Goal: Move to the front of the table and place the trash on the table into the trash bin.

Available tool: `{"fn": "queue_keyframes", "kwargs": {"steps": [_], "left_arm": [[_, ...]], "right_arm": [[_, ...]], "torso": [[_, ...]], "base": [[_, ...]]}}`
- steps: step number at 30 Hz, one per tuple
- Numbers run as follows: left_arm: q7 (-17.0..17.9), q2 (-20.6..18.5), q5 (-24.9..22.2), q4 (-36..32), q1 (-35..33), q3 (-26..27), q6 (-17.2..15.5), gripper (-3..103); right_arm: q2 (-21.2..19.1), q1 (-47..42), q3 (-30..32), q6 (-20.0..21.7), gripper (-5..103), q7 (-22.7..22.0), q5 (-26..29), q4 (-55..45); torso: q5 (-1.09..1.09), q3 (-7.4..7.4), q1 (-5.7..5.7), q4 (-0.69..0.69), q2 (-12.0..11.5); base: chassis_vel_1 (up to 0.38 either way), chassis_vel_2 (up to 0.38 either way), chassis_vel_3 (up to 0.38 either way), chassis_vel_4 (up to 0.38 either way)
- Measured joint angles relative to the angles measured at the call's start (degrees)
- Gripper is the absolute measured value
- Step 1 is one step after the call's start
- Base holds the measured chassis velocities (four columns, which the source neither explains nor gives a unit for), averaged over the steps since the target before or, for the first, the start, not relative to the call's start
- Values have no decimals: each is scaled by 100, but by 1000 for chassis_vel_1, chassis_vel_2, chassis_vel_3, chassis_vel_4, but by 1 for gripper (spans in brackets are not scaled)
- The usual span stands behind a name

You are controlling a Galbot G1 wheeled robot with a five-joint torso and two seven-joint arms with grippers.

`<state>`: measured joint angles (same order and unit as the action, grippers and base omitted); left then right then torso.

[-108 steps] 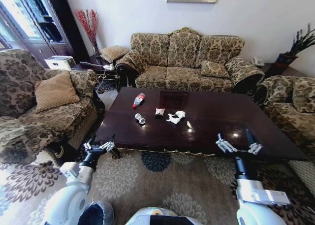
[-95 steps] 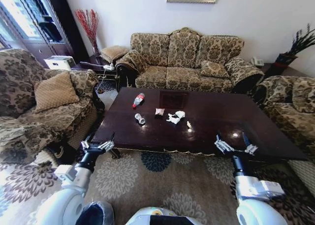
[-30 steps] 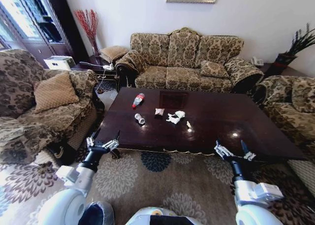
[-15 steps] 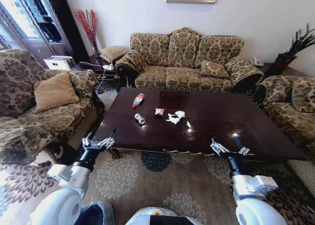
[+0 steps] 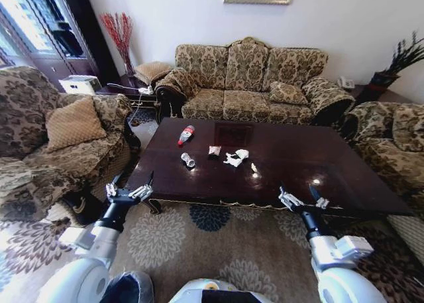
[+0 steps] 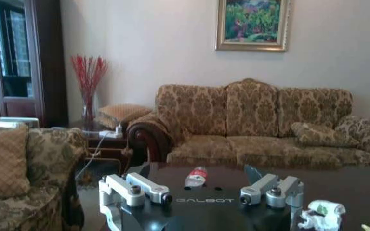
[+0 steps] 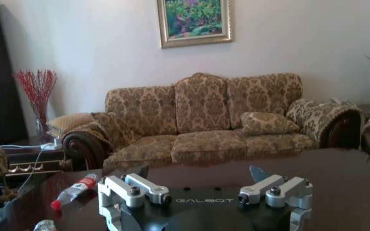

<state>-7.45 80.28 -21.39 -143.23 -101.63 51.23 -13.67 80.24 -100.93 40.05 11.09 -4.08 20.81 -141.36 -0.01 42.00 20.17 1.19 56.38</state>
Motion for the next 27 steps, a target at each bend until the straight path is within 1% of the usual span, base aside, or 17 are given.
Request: {"fn": "queue_keyframes", "kwargs": {"steps": [2, 4, 5, 7, 8, 10, 13, 18, 20, 21, 22, 24, 25, 26, 27], "left_arm": [[59, -23, -254, 0, 27, -24, 3, 100], [136, -36, -455, -1, 69, -70, 87, 100], [136, -36, -455, -1, 69, -70, 87, 100], [265, -44, -736, -1, 110, -142, 259, 100], [265, -44, -736, -1, 110, -142, 259, 100], [411, -65, -931, 6, 148, -181, 391, 100], [456, -70, -964, 14, 137, -165, 438, 100], [422, -106, -866, 46, 7, -170, 342, 100], [411, -105, -903, 21, -5, -234, 108, 100], [411, -105, -903, 21, -5, -234, 108, 100], [444, -95, -957, 8, -4, -274, -35, 100], [490, -47, -961, 0, -7, -312, -423, 100], [490, -47, -961, 0, -7, -312, -423, 100], [512, -22, -878, 0, -39, -306, -801, 100], [557, -15, -834, 0, -65, -280, -1074, 100]], "right_arm": [[-7, 18, 36, -98, 100, 74, -72, 77], [-1, 23, 64, -164, 100, 111, -145, 137], [-1, 23, 64, -164, 100, 111, -145, 137], [48, 23, 65, -211, 100, 127, -207, 168], [48, 23, 65, -211, 100, 127, -207, 168], [94, 20, 28, -229, 100, 149, -267, 173], [109, 21, -48, -197, 100, 179, -258, 152], [61, -3, -82, -110, 100, 250, -172, 23], [39, -9, 22, -131, 100, 277, -207, 20], [39, -9, 22, -131, 100, 277, -207, 20], [63, -19, 42, -131, 100, 277, -217, 22], [94, -53, 37, -120, 100, 249, -245, 70], [94, -53, 37, -120, 100, 249, -245, 70], [61, -74, 20, -30, 100, 239, -286, 90], [9, -90, 9, 133, 100, 240, -310, 91]], "torso": [[1, 0, 0, 0, 0], [1, 0, 0, 0, 0], [1, 0, 0, 0, 0], [1, 0, 0, 0, 0], [1, 0, 0, 0, 0], [1, 0, 0, 0, 0], [1, 0, 0, -1, 0], [1, 0, 0, 0, 0], [0, 0, 0, 1, 0], [0, 0, 0, 1, 0], [1, 0, 0, 0, 0], [2, 0, 0, -1, 0], [2, 0, 0, -1, 0], [1, 0, 0, -1, 0], [0, 0, 0, 0, 0]], "base": [[0, 0, 0, 0], [0, 0, 0, 0], [0, 0, 0, 0], [0, 0, 0, 0], [0, 0, 0, 0], [0, 0, 0, 0], [0, 0, 0, 0], [0, 0, 0, 0], [0, 0, 0, 0], [0, 0, 0, 0], [0, 0, 0, 0], [0, 0, 0, 0], [0, 0, 0, 0], [0, 0, 0, 0], [0, 0, 0, 0]]}}
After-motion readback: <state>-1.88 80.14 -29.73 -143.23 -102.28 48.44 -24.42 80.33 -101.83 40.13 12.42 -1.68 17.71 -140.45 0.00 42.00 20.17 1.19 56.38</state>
